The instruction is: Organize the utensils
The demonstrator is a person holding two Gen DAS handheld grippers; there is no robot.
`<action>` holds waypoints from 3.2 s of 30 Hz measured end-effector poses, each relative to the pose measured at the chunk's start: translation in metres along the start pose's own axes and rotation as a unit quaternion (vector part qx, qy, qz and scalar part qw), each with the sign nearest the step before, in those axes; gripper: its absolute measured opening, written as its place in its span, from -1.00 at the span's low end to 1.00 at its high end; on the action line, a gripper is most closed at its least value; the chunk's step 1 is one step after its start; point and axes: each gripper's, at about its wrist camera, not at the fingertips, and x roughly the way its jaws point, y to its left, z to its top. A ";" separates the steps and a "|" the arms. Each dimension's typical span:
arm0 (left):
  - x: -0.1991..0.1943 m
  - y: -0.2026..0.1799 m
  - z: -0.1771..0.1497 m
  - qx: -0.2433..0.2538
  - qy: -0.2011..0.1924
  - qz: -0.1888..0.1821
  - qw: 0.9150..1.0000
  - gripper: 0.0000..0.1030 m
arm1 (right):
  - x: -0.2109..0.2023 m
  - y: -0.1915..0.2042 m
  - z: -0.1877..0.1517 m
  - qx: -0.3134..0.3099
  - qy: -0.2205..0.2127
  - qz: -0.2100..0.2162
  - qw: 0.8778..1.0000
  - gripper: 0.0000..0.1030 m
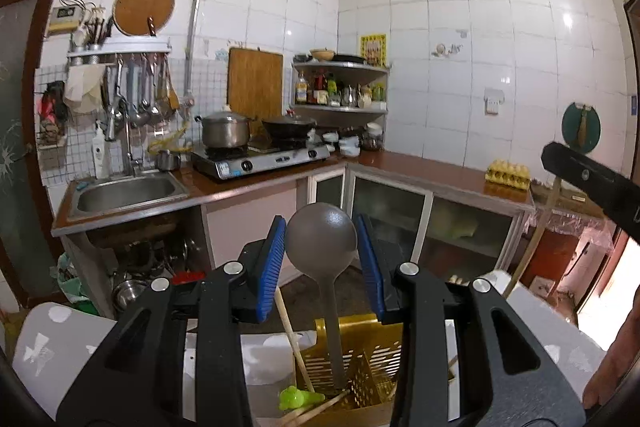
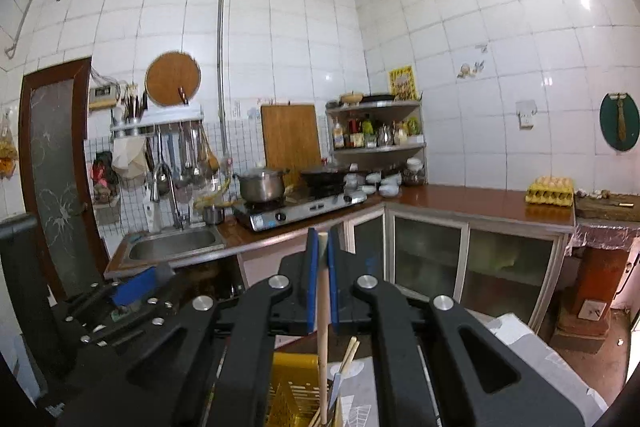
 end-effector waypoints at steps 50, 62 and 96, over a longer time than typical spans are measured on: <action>-0.253 0.013 -0.214 -0.019 0.053 0.069 0.996 0.90 | -0.220 -0.023 -0.218 -0.049 0.097 -0.015 0.994 0.92; -0.264 0.003 -0.242 0.013 0.035 0.083 0.996 0.90 | -0.236 -0.017 -0.237 -0.052 0.082 -0.008 0.995 0.92; -0.274 0.003 -0.247 0.003 0.016 0.093 0.996 0.90 | -0.248 -0.017 -0.236 -0.048 0.054 -0.027 0.997 0.92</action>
